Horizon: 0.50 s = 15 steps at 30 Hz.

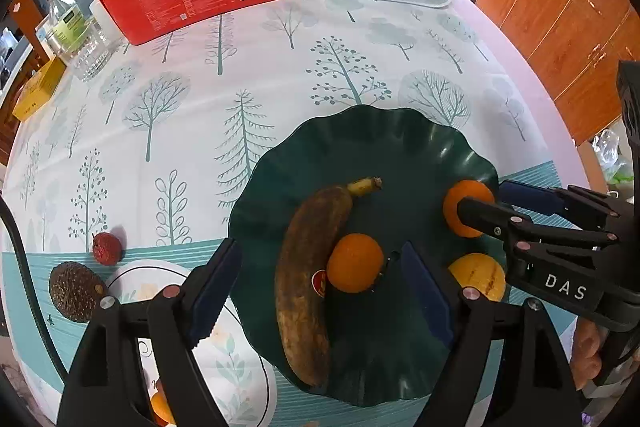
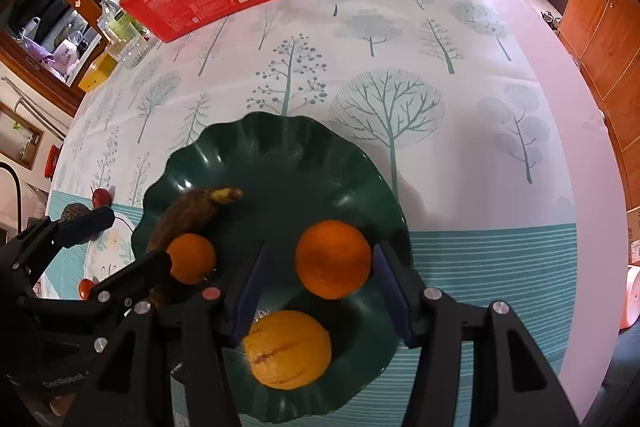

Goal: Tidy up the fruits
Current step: 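Open the left tool releasing the small orange while the right tool releases the large orange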

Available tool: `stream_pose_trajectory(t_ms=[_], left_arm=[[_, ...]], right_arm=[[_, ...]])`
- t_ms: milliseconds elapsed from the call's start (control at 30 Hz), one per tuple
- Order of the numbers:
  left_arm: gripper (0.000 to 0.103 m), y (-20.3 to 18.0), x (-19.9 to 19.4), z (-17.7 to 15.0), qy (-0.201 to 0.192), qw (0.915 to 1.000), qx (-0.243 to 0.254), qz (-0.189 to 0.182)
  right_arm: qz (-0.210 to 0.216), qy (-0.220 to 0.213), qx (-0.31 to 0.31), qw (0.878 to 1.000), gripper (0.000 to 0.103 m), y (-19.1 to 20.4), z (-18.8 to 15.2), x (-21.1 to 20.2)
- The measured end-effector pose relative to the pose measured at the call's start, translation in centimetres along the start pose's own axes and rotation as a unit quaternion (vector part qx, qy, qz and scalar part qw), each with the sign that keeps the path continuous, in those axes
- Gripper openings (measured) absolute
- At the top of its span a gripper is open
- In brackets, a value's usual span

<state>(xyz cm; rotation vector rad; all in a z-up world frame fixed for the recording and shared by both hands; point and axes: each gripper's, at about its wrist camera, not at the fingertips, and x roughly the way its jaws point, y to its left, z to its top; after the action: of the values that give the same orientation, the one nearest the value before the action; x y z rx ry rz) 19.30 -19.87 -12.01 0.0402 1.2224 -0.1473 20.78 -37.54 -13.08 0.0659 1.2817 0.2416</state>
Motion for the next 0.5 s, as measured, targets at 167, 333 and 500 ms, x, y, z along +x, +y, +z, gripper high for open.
stream_pose_trajectory(t_ms=[167,333,500], left_arm=[[0.081,0.3,-0.7,-0.1,-0.006,0.9999,-0.01,-0.006],[0.081,0.4,-1.5,-0.4,-0.014,0.9998,-0.008,-0.015],[0.081,0.4,-2.3,-1.1,-0.023,0.9995,-0.007,-0.019]], right_arm=[[-0.011,-0.015,-0.007,1.0,0.055,0.5,-0.1,-0.9],[-0.006,-0.021,-0.004,1.0,0.06,0.9,-0.3,-1.5],[-0.008,-0.032,-0.009,0.999,0.06,1.7,-0.9,-2.1]])
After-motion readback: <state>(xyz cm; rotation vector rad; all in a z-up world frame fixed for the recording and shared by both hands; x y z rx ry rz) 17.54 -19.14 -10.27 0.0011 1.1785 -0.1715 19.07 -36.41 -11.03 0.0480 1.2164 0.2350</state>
